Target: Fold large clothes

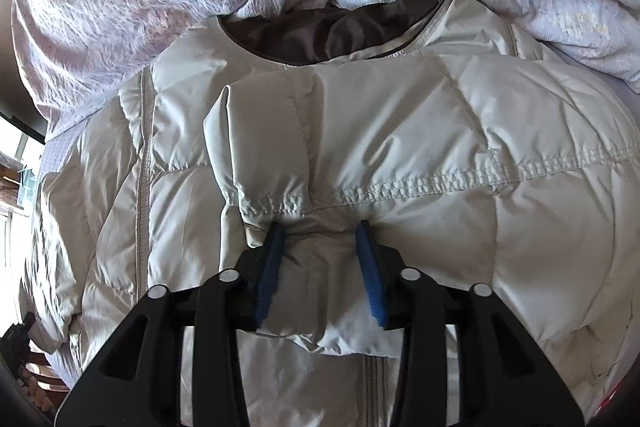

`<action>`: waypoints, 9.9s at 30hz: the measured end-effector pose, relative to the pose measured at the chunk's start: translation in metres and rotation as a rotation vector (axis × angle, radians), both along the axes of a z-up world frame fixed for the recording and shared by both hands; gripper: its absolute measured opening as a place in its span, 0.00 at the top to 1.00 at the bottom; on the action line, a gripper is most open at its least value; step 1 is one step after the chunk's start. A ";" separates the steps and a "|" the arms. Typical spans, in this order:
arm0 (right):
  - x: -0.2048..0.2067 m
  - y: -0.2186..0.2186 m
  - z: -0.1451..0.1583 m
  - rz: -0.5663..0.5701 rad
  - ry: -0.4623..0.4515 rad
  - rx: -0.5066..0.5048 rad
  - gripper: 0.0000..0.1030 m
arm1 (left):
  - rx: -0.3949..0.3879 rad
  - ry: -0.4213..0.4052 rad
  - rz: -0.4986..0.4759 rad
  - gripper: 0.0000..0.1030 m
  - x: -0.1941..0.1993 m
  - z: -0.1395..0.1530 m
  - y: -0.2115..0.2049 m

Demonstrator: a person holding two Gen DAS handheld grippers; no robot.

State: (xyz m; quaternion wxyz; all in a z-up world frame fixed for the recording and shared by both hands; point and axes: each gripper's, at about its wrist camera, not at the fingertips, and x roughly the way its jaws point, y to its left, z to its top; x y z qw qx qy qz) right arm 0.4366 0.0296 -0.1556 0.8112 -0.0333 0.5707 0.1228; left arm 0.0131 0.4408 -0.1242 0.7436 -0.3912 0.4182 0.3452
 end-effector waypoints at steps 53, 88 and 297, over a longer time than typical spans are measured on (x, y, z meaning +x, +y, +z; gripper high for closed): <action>-0.022 -0.124 0.039 -0.020 -0.126 0.037 0.37 | 0.039 -0.125 -0.846 0.43 0.315 0.072 -0.359; -0.023 -0.054 0.006 0.118 0.009 0.056 0.82 | 0.160 -0.008 -0.729 0.33 0.275 0.058 -0.312; 0.130 -0.086 0.026 -0.019 -0.055 0.173 0.82 | 0.399 0.087 -0.647 0.08 0.386 0.010 -0.271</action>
